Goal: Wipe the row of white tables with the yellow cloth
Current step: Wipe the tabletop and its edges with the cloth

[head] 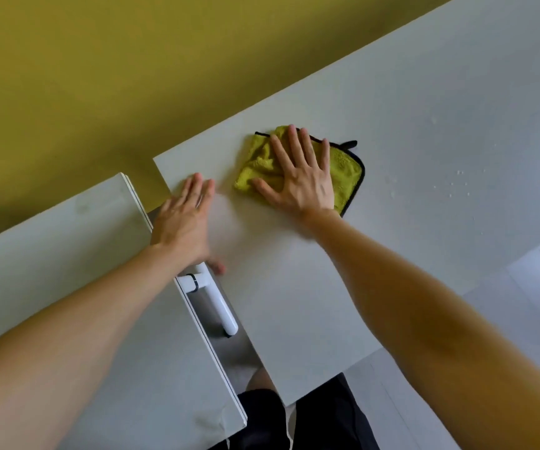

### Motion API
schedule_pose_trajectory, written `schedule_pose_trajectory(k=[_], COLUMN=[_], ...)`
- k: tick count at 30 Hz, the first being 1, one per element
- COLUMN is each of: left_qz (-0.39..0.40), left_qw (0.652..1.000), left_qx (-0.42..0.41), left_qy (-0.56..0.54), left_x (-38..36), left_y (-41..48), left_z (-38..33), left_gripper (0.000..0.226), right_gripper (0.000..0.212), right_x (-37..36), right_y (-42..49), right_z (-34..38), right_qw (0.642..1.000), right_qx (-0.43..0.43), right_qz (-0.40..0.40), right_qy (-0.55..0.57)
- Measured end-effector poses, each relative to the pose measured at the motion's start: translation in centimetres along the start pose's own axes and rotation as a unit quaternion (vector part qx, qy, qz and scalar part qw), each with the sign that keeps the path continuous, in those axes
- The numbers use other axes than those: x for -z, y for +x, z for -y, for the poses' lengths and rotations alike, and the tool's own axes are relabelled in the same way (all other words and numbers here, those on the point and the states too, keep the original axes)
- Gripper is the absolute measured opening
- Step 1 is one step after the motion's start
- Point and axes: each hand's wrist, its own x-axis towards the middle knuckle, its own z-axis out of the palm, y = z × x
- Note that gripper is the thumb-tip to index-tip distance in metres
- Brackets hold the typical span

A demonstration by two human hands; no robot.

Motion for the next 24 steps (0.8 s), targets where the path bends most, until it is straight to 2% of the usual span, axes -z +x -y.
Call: schedule_pose_trajectory(k=[2, 4, 7, 9, 10, 11, 12, 14, 16, 17, 19, 22, 24], left_qz=[-0.005, -0.006, -0.001, 0.006, 0.008, 0.009, 0.01, 0.003, 0.001, 0.003, 0.001, -0.008, -0.015], left_qw=[1.0, 1.0, 1.0, 1.0, 1.0, 1.0, 0.999, 0.999, 0.999, 0.999, 0.999, 0.998, 0.997], left_qx=[-0.007, -0.008, -0.014, -0.017, -0.014, -0.013, -0.015, -0.018, -0.017, -0.018, -0.017, -0.025, -0.03], left_qy=[-0.018, -0.026, -0.024, -0.023, -0.023, -0.025, -0.03, -0.038, -0.033, -0.034, -0.043, -0.058, -0.066], left_x=[-0.3, -0.5, -0.3, -0.1, 0.0, 0.1, 0.2, 0.2, 0.1, 0.1, -0.1, -0.6, -1.0], left_y=[0.0, -0.1, -0.1, -0.2, -0.2, -0.1, -0.1, -0.1, -0.1, -0.1, -0.2, -0.1, 0.1], left_z=[0.5, 0.5, 0.4, 0.2, 0.1, 0.1, 0.1, 0.1, 0.2, 0.2, 0.2, 0.6, 1.2], left_gripper=[0.191, 0.19, 0.187, 0.189, 0.19, 0.189, 0.189, 0.188, 0.186, 0.186, 0.186, 0.187, 0.187], right_gripper=[0.09, 0.086, 0.085, 0.084, 0.084, 0.083, 0.081, 0.081, 0.084, 0.085, 0.087, 0.091, 0.094], right_x=[-0.6, -1.0, -1.0, -0.5, -0.2, 0.1, 0.5, 1.6, 2.0, 1.7, 1.2, 1.6, 2.8], right_y=[-0.7, -6.1, -14.6, -13.8, -11.3, -8.0, -4.3, 2.6, 6.4, 6.6, 4.4, 0.7, 2.2], right_z=[1.7, 2.3, 1.6, -0.5, -1.6, -2.3, -2.7, -3.2, -2.7, -2.1, -1.6, -3.3, -4.5], right_qw=[1.0, 0.997, 0.969, 0.93, 0.92, 0.926, 0.945, 0.987, 1.0, 1.0, 1.0, 0.988, 0.972], right_qx=[0.007, 0.071, 0.238, 0.351, 0.377, 0.366, 0.32, 0.158, 0.019, -0.015, -0.004, 0.134, 0.205], right_qz=[-0.008, -0.008, 0.059, 0.105, 0.106, 0.091, 0.062, 0.019, 0.0, -0.004, 0.004, 0.056, 0.064], right_qy=[0.014, 0.026, 0.021, -0.002, -0.008, -0.006, 0.002, 0.003, 0.004, 0.005, 0.0, -0.051, -0.099])
